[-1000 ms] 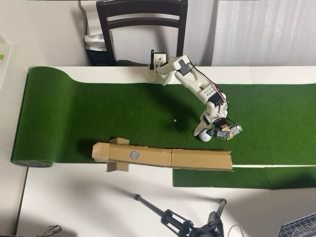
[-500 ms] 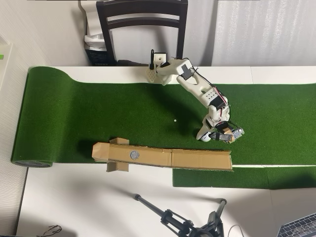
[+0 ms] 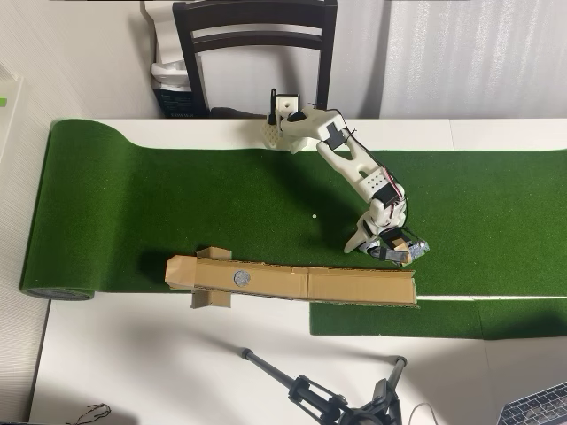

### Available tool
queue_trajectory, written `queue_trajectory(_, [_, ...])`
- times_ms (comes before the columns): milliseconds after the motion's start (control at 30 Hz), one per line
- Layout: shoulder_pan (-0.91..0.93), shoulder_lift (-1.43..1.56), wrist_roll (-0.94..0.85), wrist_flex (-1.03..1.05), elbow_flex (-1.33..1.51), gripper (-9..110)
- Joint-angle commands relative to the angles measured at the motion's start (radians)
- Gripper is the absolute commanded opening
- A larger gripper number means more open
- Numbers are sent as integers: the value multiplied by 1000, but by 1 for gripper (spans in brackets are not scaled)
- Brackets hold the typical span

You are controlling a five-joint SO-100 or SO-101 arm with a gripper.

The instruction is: Pick up the golf ball and place it on the gray mark at the back.

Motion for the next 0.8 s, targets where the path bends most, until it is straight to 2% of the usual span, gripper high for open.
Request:
queue_trajectory(0, [3,34,-3,5,-87,53])
queue_trajectory(767, [0,-40,8,-12,-101,53])
